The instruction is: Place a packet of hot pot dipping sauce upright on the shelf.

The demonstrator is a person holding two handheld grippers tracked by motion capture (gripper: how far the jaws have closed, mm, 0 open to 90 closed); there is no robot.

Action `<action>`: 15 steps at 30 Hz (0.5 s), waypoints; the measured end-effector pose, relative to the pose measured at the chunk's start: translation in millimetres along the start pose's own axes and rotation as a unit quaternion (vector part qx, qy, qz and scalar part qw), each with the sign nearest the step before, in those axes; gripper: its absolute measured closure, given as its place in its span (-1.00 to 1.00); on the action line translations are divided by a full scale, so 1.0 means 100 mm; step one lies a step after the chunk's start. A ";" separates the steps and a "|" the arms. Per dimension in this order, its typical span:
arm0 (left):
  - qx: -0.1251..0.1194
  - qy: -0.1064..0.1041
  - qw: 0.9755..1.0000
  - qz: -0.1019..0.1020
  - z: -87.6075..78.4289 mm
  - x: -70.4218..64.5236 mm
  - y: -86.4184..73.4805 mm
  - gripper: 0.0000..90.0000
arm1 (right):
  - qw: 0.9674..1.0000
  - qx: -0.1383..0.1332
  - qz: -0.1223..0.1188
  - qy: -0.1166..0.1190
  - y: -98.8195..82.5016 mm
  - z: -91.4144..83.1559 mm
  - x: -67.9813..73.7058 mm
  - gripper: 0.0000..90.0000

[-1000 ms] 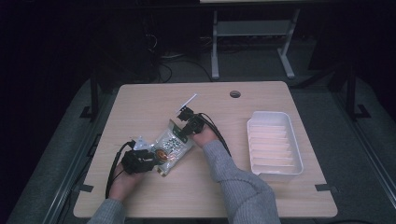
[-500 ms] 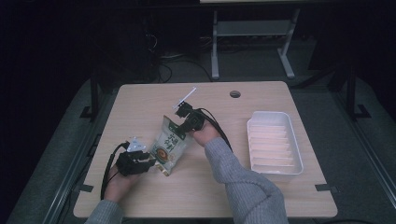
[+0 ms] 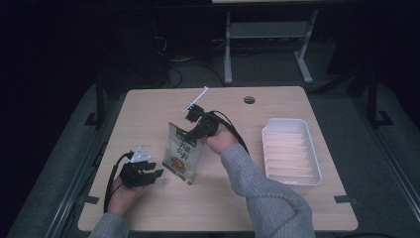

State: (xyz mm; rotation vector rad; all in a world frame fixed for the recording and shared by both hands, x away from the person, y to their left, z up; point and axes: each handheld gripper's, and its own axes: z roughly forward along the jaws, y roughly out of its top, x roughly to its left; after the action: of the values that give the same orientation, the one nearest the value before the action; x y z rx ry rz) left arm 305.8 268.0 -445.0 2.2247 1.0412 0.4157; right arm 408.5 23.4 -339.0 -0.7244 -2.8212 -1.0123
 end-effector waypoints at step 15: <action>-0.002 0.000 1.000 -0.003 -0.02 0.02 -0.03 0.23 | 0.997 0.031 -0.066 0.008 0.05 -0.45 0.22 0.99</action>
State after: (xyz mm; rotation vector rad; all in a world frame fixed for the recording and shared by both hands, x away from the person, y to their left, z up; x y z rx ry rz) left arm 303.8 271.9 -445.6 2.2183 1.0462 0.4138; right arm 386.1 8.2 -296.5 -0.5281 -2.9057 -0.9365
